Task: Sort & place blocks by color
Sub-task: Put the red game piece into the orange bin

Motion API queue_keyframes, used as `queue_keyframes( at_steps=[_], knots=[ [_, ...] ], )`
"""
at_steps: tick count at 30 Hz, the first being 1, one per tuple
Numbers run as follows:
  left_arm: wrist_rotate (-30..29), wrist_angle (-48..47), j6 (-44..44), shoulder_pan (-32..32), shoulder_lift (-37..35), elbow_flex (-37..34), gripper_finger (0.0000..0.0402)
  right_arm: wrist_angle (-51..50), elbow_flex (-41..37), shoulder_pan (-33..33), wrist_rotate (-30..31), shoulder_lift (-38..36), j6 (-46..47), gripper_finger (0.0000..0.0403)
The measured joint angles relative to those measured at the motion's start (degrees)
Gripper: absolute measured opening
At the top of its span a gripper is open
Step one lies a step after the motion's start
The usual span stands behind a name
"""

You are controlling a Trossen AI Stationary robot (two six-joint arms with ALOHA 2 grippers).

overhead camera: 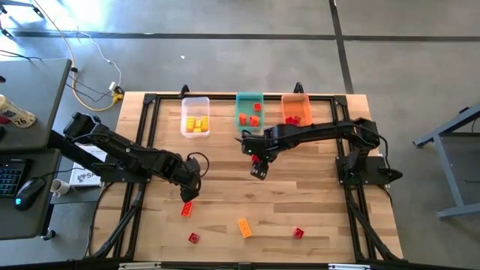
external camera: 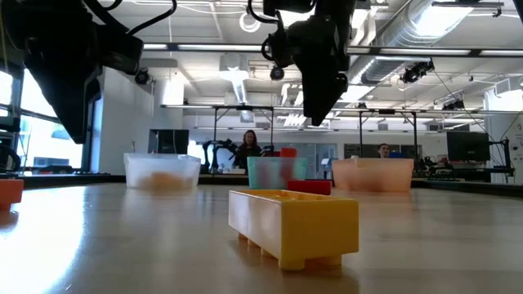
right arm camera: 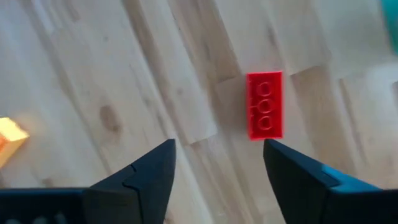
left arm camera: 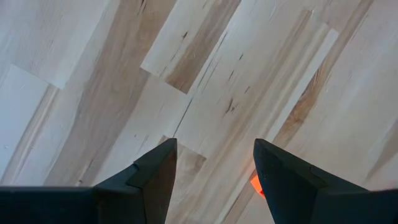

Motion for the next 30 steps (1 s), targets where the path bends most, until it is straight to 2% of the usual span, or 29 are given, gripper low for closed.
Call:
queue_keyframes(
  at_steps=[7, 14, 30],
  knots=[
    [0.0, 0.0, 0.0, 0.0, 0.0, 0.0, 0.0200, 0.0, 0.0, -2.7, 3.5, 0.0, -1.8, 0.0269],
    [0.0, 0.1, 0.0, 0.0, 0.0, 0.0, 0.0200, 2.3, 0.0, -5.1, 2.5, 2.3, -3.9, 0.0271],
    [0.0, 0.3, 0.0, 0.0, 0.0, 0.0, 0.0200, 3.2, 0.0, -5.2, 0.5, 10.3, -5.0, 0.0271]
  ],
)
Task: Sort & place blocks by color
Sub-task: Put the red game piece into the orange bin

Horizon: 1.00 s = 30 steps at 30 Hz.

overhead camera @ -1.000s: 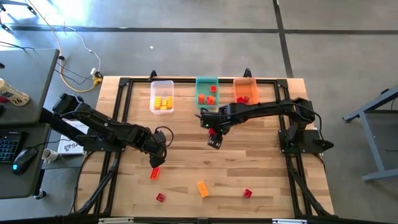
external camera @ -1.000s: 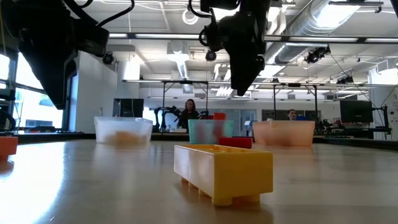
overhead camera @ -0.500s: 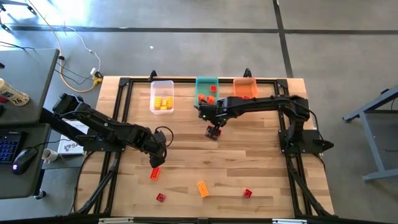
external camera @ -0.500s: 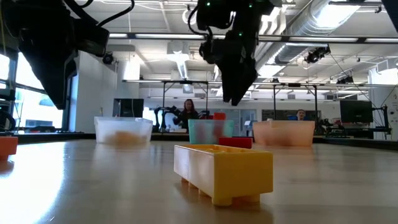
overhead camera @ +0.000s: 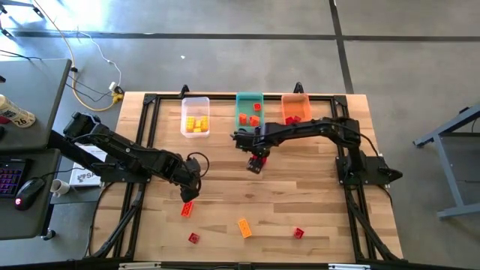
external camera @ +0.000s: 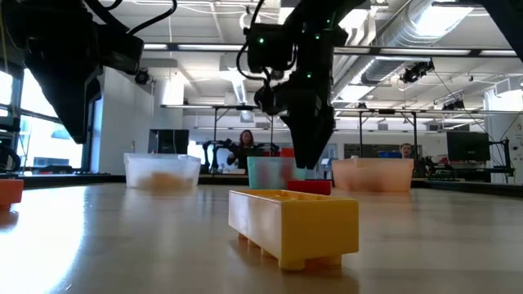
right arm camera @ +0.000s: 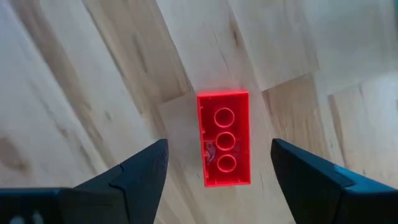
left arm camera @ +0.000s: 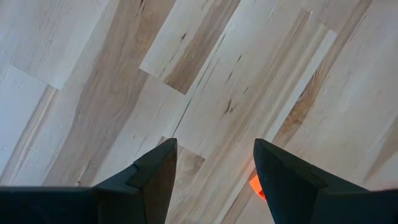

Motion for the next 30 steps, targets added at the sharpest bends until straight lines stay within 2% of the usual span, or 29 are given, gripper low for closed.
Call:
queue_keyframes(
  at_steps=[20, 23, 29, 30],
  knots=[
    [0.2, 0.0, 0.0, 0.0, 0.0, 0.0, 0.0200, -0.2, 0.0, -0.1, 1.4, 5.9, 1.7, 0.0261],
    [0.2, 0.0, 0.0, 0.0, 0.0, 0.0, 0.0200, -0.2, 0.0, -0.1, 1.3, 5.9, 3.2, 0.0229],
    [0.1, 0.0, 0.0, 0.0, 0.0, 0.0, 0.0200, -1.6, 0.0, -0.2, 1.2, 5.8, 4.3, 0.0110],
    [0.1, 0.0, 0.0, 0.0, 0.0, 0.0, 0.0200, -1.9, 0.0, -0.2, 1.1, 5.8, 4.3, 0.0107]
  ],
)
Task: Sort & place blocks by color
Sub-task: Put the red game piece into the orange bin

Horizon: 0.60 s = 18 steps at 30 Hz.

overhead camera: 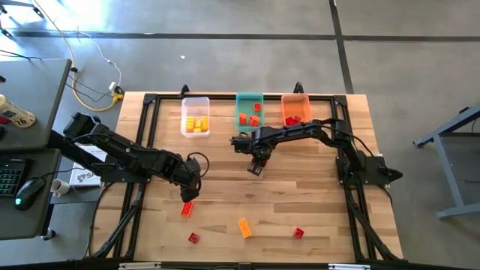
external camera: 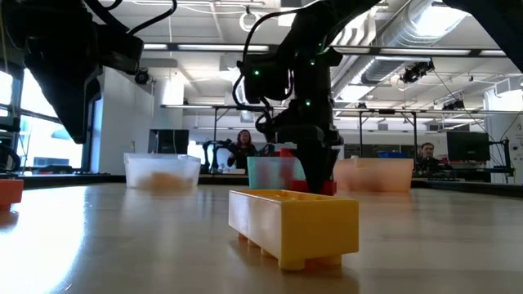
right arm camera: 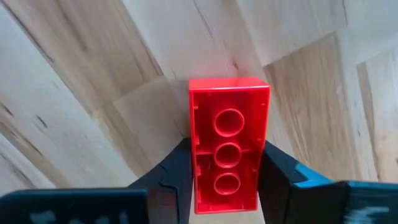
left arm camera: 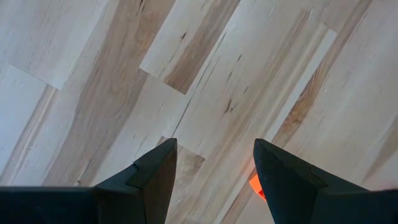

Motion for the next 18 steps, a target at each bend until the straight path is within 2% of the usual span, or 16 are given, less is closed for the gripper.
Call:
queue_keyframes(
  at_steps=[7, 18],
  knots=[
    [-0.1, 0.0, 0.0, 0.0, 0.0, 0.0, 0.0200, -4.4, 0.0, 0.1, 0.2, -0.3, 1.8, 0.0107],
    [-0.1, 0.0, 0.0, 0.0, 0.0, 0.0, 0.0200, -10.7, 0.0, 0.1, 8.4, -6.5, 5.2, 0.0107]
  ],
)
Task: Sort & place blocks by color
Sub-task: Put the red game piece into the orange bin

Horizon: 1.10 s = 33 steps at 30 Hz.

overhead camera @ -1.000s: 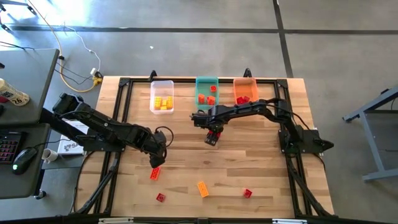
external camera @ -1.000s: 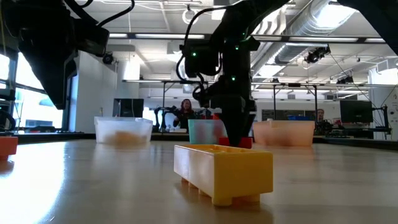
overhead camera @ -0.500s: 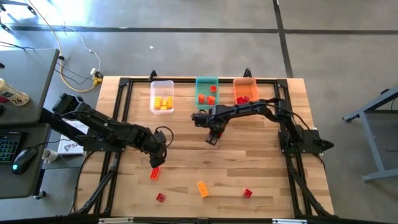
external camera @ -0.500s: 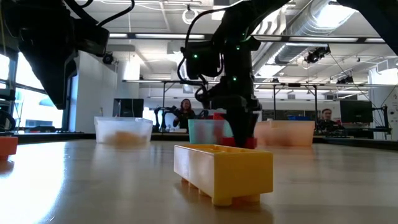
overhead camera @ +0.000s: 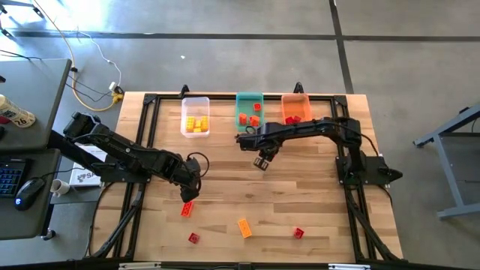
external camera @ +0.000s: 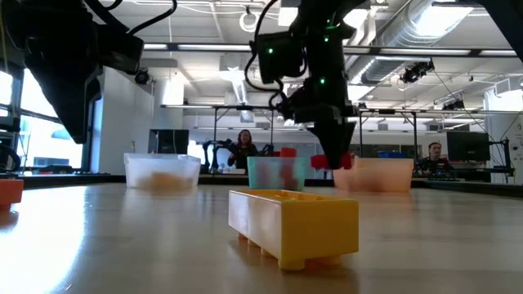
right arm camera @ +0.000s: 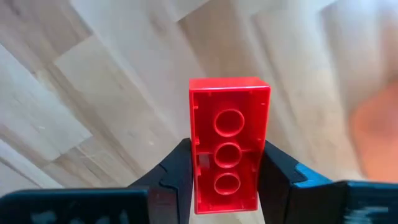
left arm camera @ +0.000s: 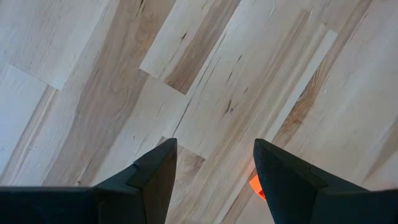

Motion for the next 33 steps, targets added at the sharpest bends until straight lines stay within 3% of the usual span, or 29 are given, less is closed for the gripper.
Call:
queue_keyframes(
  at_steps=[8, 16, 24, 33],
  knots=[
    [-0.2, 0.0, 0.0, 0.0, 0.0, 0.0, 0.0200, -4.1, 0.0, -2.6, 7.0, -6.1, 2.6, 0.0107],
    [-0.2, 0.7, -0.1, 0.0, 0.0, 0.0, 0.0200, -10.1, 0.0, -9.3, 13.3, -11.1, 3.9, 0.0107],
    [-0.2, 1.7, -3.6, 0.0, 0.0, 0.0, 0.0200, -11.9, 0.0, -18.7, 12.8, -12.0, -0.6, 0.0107],
    [0.0, 2.5, -7.7, 0.0, 0.0, 0.0, 0.0200, -12.0, 0.0, -28.8, 4.8, -11.9, -4.1, 0.0107]
  ],
)
